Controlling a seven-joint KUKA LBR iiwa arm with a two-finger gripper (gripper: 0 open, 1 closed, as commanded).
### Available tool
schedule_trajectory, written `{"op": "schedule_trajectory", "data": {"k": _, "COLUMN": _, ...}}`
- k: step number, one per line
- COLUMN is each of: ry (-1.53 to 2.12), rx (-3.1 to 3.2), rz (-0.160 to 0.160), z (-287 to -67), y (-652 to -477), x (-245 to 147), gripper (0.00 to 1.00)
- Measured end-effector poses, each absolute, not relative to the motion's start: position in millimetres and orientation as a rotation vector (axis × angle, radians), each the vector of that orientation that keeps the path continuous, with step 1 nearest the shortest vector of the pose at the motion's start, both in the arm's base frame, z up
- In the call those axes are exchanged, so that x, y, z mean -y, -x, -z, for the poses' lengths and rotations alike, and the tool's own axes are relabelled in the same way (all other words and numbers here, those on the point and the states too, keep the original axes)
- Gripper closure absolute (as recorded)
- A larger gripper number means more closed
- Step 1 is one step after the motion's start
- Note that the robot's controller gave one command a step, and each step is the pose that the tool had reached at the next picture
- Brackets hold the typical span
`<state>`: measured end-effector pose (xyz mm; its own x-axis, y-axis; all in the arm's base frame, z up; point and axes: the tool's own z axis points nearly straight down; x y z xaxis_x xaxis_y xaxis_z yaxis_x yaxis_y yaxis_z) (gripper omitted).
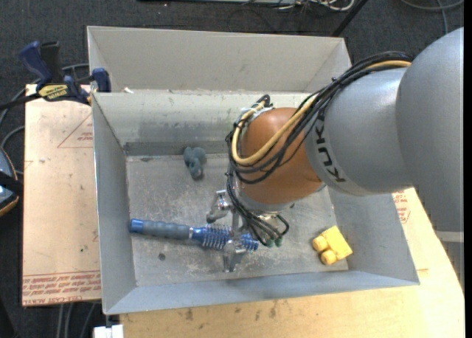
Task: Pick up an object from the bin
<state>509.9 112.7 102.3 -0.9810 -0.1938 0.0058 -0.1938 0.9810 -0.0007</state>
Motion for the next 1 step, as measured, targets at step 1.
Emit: {"op": "schedule_trajectory", "data": {"k": 1, "ry": -0.320, "rx": 3.124, "rz": 0.002, "z": -135.7, "y": -480.6, "x": -122.3, "gripper": 0.00}}
